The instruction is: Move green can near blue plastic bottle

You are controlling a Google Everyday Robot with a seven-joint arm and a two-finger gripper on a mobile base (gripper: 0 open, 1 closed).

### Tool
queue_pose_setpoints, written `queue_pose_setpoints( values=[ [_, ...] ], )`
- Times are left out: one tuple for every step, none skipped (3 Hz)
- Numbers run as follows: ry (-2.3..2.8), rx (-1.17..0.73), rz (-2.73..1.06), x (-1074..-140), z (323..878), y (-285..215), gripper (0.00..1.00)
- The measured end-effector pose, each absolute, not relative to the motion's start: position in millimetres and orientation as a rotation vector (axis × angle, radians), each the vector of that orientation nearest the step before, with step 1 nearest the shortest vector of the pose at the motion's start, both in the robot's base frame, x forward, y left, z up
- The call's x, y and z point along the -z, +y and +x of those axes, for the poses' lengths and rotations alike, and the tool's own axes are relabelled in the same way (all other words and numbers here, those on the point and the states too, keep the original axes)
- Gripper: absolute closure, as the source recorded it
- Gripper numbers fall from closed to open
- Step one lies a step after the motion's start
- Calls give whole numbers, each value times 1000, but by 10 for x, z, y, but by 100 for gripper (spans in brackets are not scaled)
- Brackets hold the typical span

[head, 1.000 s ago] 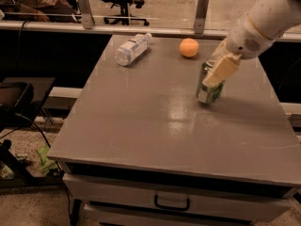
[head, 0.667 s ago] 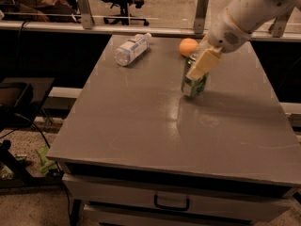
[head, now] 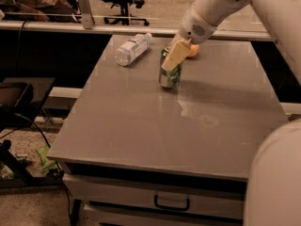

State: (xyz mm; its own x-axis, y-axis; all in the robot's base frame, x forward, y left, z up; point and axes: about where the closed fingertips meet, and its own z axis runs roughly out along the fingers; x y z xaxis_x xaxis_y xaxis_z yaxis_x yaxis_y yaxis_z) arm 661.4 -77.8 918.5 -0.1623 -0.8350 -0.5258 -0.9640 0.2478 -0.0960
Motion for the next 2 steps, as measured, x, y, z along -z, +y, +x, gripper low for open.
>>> queue_pose_setpoints(
  values=[
    [2042, -371, -1644, -9133, 6812, -556, 100],
    [2019, -359, -1650, -9189, 6977, -314, 100]
  ],
)
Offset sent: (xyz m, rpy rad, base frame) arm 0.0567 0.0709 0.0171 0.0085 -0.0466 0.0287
